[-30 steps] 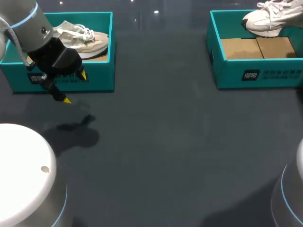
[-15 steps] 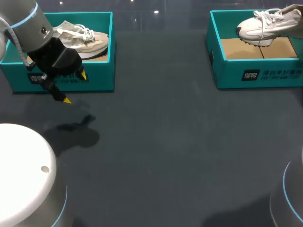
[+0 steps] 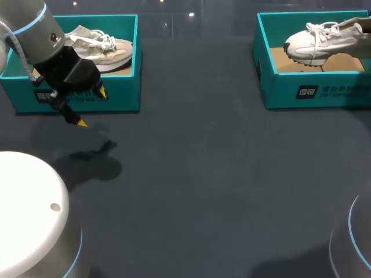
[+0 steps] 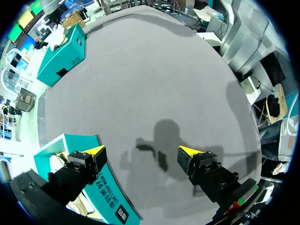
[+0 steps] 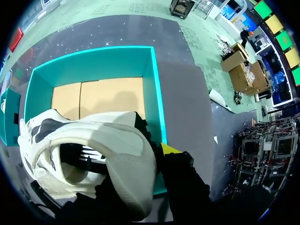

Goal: Take the shoe out of the shoebox, open the shoe tongue, remove and reinsert the insole, then place the shoe into the shoebox

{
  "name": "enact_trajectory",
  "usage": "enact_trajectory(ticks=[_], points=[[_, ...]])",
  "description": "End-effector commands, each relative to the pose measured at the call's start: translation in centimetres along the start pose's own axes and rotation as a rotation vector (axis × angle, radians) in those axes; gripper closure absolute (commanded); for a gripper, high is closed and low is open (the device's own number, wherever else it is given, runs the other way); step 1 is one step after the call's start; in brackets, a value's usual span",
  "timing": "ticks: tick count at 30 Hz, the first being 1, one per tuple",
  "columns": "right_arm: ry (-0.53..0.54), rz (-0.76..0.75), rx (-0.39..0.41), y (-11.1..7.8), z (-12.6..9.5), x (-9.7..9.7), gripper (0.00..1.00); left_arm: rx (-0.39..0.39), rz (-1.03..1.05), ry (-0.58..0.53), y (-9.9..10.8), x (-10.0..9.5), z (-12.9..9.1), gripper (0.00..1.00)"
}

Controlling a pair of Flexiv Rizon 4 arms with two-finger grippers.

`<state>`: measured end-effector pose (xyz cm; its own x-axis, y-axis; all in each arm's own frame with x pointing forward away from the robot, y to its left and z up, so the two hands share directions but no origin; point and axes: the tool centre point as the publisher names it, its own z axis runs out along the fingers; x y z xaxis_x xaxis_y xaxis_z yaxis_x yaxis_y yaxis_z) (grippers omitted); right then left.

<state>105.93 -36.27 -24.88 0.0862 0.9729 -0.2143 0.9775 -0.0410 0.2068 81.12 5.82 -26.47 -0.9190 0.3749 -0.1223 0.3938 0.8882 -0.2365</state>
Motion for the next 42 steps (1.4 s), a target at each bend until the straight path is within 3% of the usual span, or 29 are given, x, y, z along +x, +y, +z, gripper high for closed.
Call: enact_trajectory(ticks=[1, 6, 16, 24, 42], points=[[-0.002, 0.001, 0.003, -0.3, 0.5, 0.8, 1.0, -0.003, 0.0, 0.0, 0.0, 0.0, 0.0, 0.0], [-0.018, 0.026, 0.021, -1.3, 1.0, 1.3, 1.0, -0.003, 0.0, 0.0, 0.0, 0.0, 0.0, 0.0], [-0.018, 0.026, 0.021, -1.3, 1.0, 1.3, 1.0, -0.003, 0.0, 0.0, 0.0, 0.0, 0.0, 0.0], [-0.008, 0.086, 0.083, -2.4, 4.4, 1.9, 1.0, -0.003, 0.0, 0.0, 0.0, 0.0, 0.0, 0.0], [-0.01, 0.11, 0.104, -5.0, 6.4, 2.5, 1.0, -0.003, 0.0, 0.0, 0.0, 0.0, 0.0, 0.0]])
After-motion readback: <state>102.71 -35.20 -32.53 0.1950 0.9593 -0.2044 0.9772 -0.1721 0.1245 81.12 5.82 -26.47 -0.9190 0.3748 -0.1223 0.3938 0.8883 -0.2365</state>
